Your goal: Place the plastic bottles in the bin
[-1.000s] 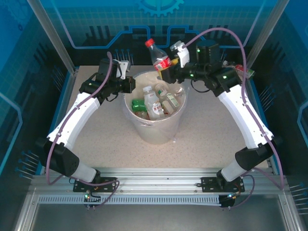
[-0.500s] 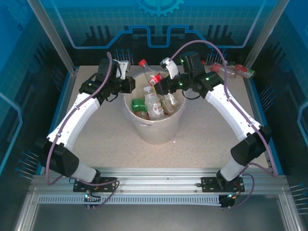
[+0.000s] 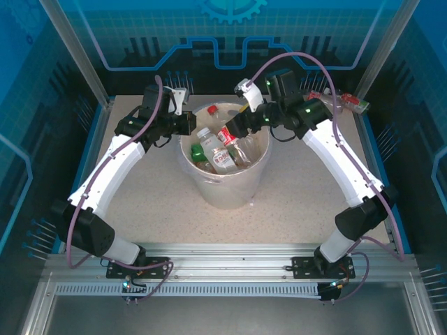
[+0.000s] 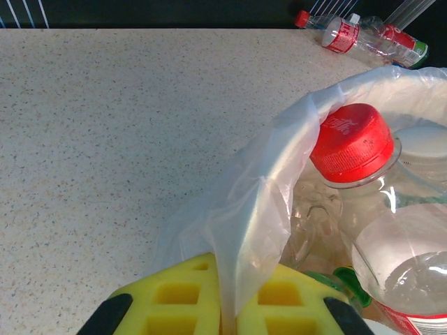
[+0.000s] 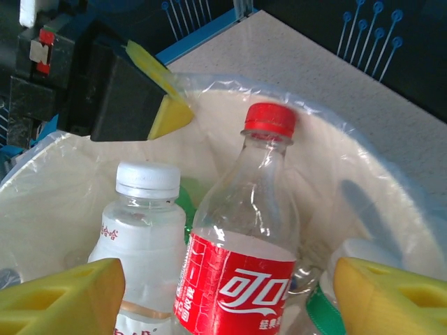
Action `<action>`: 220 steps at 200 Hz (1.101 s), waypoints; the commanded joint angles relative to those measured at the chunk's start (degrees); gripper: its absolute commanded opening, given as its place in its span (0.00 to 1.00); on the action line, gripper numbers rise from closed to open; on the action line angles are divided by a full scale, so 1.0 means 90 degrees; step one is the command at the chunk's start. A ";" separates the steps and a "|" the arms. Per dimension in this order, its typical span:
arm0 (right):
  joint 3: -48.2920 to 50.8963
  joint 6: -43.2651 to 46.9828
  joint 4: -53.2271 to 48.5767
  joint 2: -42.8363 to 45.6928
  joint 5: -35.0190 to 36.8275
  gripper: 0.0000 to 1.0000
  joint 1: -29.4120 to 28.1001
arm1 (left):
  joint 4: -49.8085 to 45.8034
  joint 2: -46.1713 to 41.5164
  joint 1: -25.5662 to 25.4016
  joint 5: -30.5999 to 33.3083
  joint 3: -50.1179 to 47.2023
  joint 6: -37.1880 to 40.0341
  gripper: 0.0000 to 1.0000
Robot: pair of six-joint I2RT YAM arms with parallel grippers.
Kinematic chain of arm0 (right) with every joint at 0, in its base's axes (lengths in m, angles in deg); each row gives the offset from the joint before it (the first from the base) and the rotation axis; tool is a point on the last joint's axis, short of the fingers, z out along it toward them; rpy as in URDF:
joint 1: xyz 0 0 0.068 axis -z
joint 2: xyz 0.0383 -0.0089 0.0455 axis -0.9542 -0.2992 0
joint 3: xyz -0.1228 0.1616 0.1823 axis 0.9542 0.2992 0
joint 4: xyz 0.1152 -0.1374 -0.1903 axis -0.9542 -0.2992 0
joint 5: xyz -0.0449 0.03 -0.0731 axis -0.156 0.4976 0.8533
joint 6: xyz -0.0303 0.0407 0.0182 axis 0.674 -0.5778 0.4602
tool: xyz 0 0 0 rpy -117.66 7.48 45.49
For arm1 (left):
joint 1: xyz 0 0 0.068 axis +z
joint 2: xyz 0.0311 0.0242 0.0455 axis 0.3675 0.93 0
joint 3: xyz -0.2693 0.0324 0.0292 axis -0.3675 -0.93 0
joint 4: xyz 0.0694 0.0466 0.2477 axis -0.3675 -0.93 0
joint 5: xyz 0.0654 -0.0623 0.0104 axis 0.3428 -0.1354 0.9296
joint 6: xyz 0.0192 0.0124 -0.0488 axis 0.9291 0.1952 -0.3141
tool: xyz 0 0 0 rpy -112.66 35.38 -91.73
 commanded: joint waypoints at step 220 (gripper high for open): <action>-0.0401 0.0360 0.0307 0.0274 0.0954 0.62 -0.0099 | -0.0381 -0.0139 -0.0007 -0.0433 -0.0219 -0.0386 0.00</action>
